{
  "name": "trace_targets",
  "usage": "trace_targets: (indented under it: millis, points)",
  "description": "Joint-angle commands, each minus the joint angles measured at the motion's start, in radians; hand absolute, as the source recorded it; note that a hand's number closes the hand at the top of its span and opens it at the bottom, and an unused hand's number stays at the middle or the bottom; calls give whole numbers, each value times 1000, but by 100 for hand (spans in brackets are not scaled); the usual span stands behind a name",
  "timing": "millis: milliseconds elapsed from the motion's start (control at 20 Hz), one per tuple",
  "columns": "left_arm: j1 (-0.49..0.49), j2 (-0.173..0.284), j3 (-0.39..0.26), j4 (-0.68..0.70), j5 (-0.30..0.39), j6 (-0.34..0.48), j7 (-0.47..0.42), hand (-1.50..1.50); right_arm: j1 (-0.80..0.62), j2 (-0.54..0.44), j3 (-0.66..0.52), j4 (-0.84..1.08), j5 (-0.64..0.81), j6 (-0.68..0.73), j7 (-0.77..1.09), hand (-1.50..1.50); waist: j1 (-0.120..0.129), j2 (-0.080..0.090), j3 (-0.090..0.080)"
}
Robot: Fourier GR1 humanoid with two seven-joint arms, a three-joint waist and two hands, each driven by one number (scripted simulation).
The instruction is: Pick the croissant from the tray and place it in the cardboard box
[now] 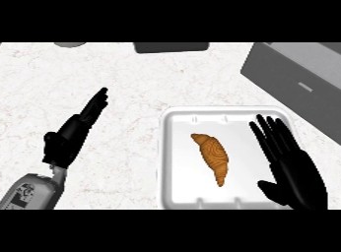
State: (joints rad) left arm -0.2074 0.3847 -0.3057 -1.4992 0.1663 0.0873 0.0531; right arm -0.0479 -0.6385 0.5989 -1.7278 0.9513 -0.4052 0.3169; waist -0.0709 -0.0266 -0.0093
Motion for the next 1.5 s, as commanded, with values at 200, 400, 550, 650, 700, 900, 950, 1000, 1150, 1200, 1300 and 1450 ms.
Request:
trace_targets:
  millis: [200,400,550,650,700,900,950,1000,1150,1200,1300,1450]
  points:
    - [-34,-5,-2,-25,-22,7,28,0,90,48,167,-395,183,457,423,-150,32,12,3]
    - [-17,-41,-40,-13,-42,-3,-7,0,36,211,269,-495,207,722,634,-150,61,21,4]
    - [-47,-55,-27,17,-44,-26,-9,0,40,346,334,-506,245,810,761,-150,62,24,7]
    - [6,-63,-42,-23,-80,-22,-27,0,-13,438,306,-415,231,821,750,-150,73,25,8]
    - [-50,-74,3,44,-57,-48,-31,0,-14,469,319,-397,262,807,754,-150,68,26,9]
    - [6,-71,-6,-82,-69,-44,44,0,-100,573,227,-275,244,834,717,-150,76,26,9]
    - [-62,-113,-2,17,-102,-35,7,0,-93,538,187,-248,228,812,658,-150,70,27,9]
    - [2,-96,3,-65,-96,-30,18,0,-84,509,157,-254,220,830,639,-150,74,26,9]
    - [23,-94,3,-45,-112,-55,2,0,-50,556,183,-241,256,851,694,-150,73,25,9]
    - [-2,-96,21,-70,-107,-56,42,0,-30,535,174,-190,265,788,646,-150,72,26,9]
    - [62,-103,2,-78,-140,-62,-7,0,-41,533,136,-200,267,820,638,-150,73,25,9]
    - [-53,-140,72,67,-117,-91,-28,0,-32,539,115,-79,293,697,574,-150,68,28,9]
